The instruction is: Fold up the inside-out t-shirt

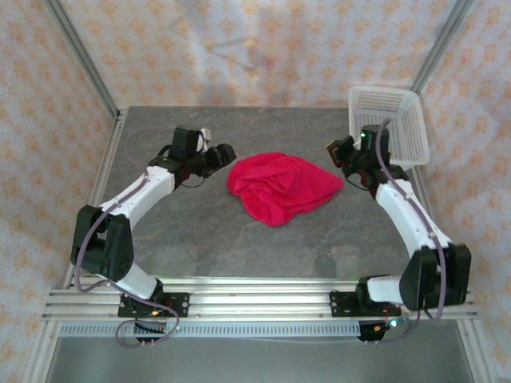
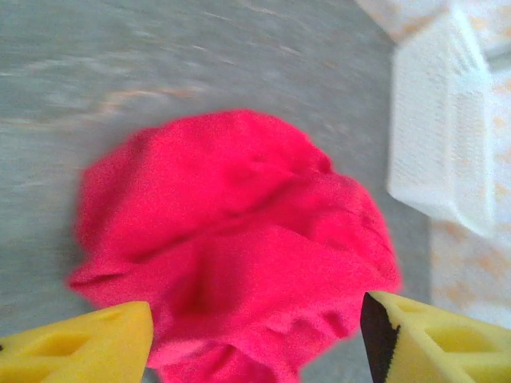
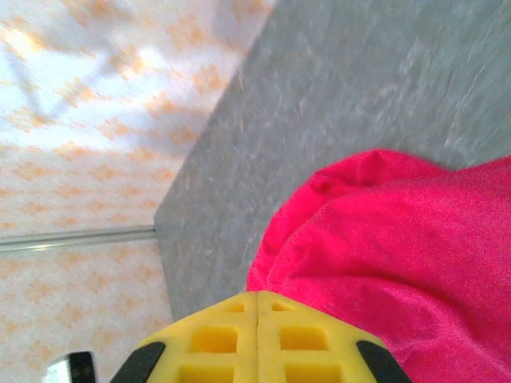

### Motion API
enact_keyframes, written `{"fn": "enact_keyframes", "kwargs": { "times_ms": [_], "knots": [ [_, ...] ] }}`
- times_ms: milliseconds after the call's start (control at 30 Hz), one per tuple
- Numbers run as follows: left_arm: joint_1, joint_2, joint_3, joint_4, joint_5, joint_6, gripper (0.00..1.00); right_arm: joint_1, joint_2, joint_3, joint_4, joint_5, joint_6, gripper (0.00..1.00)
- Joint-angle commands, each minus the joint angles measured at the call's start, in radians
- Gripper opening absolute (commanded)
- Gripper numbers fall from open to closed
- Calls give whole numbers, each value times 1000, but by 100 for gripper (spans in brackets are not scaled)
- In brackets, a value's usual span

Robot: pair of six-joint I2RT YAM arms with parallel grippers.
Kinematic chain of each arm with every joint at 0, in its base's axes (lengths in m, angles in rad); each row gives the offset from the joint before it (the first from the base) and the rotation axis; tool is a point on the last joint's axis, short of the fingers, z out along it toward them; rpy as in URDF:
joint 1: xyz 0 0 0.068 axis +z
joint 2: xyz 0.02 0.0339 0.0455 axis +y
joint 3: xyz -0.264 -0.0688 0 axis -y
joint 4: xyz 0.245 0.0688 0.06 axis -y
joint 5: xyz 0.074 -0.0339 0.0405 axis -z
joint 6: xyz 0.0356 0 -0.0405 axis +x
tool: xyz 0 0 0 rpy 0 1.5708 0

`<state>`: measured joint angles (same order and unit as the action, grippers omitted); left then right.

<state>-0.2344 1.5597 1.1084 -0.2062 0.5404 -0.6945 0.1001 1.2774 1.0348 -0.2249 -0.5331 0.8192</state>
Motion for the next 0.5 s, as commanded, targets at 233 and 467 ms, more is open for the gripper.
{"fn": "enact_keyframes", "kwargs": {
  "times_ms": [233,467],
  "knots": [
    [38,135,-65,-84,-109,47,50,207,86,69,-168,39,-159,14],
    [36,232,-71,75,-12,-37,51,428,258,92,-44,86,-26,44]
  ]
}}
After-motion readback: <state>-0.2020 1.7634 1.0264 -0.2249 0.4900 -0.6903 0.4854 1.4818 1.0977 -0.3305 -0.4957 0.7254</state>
